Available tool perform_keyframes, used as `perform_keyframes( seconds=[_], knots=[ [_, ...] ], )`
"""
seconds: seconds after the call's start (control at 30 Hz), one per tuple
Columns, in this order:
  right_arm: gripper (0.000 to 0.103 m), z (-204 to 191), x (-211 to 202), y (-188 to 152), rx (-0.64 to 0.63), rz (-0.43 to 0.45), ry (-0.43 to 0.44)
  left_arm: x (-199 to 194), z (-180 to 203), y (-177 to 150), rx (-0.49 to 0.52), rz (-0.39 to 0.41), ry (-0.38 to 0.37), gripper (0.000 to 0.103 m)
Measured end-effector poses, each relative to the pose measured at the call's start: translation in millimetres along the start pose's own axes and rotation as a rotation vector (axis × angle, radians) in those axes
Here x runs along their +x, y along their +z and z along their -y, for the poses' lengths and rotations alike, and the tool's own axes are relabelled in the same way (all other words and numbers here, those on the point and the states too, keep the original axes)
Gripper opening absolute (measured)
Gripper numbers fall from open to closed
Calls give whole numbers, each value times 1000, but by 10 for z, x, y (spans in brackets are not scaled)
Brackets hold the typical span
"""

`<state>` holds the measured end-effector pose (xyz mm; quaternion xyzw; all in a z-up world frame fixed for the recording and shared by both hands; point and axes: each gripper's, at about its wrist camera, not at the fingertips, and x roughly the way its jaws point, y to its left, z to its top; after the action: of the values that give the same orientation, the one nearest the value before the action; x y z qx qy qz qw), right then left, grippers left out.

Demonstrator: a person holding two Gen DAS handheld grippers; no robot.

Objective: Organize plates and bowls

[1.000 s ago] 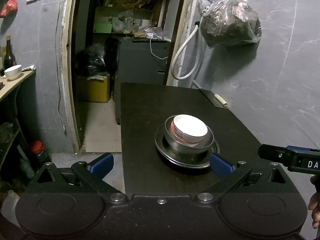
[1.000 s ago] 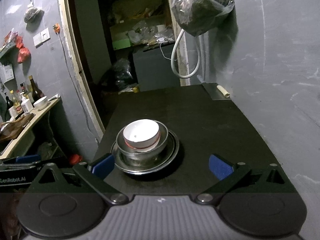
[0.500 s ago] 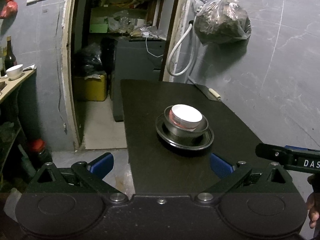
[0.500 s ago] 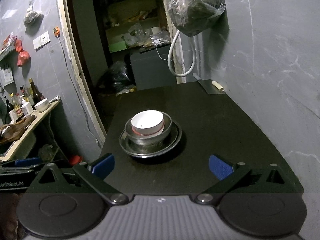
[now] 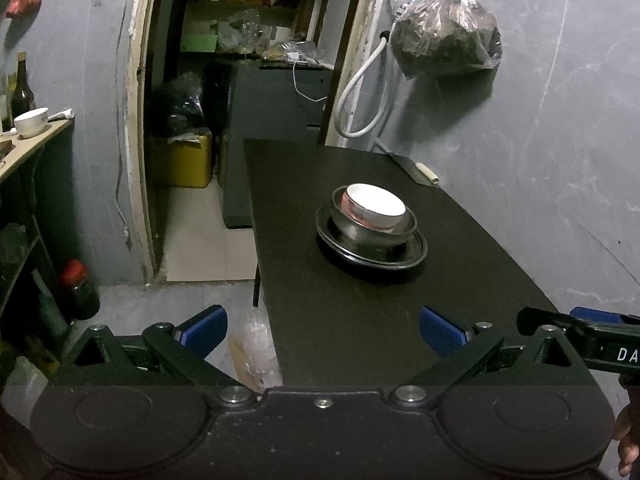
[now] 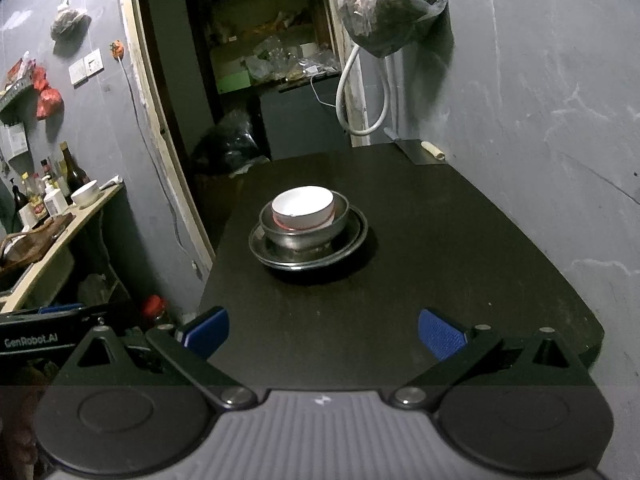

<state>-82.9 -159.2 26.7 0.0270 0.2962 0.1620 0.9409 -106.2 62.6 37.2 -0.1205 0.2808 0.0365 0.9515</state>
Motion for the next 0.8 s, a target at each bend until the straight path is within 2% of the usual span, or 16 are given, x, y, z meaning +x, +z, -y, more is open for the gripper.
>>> perform_keyframes(
  seconds=[0.8],
  knots=[
    [103,43,55,-106,8,-19,-40,88,-4,-147,31,-22,12,102]
  ],
)
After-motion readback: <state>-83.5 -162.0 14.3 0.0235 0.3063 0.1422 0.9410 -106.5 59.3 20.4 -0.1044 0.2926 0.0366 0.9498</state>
